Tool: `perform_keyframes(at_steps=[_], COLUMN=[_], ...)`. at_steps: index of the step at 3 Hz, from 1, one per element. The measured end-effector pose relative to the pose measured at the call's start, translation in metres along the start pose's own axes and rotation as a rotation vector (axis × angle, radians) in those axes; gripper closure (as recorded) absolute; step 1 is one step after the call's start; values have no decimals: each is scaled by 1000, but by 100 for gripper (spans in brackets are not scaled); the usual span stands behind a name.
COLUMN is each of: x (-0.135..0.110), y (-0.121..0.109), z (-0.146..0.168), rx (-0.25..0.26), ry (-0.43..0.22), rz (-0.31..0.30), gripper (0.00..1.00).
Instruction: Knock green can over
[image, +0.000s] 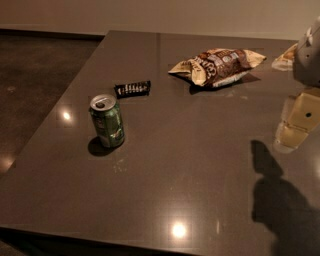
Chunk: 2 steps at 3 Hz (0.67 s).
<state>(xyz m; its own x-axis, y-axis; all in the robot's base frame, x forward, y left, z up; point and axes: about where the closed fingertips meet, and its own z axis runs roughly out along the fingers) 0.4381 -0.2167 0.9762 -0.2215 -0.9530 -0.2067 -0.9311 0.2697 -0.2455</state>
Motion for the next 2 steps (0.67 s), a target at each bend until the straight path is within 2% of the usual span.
perform_keyframes(at_steps=[1,2], x=[0,-16], y=[0,-12], z=[0,7], rx=[0,-6], ry=[0,-65], rz=[0,18], gripper=[0,0])
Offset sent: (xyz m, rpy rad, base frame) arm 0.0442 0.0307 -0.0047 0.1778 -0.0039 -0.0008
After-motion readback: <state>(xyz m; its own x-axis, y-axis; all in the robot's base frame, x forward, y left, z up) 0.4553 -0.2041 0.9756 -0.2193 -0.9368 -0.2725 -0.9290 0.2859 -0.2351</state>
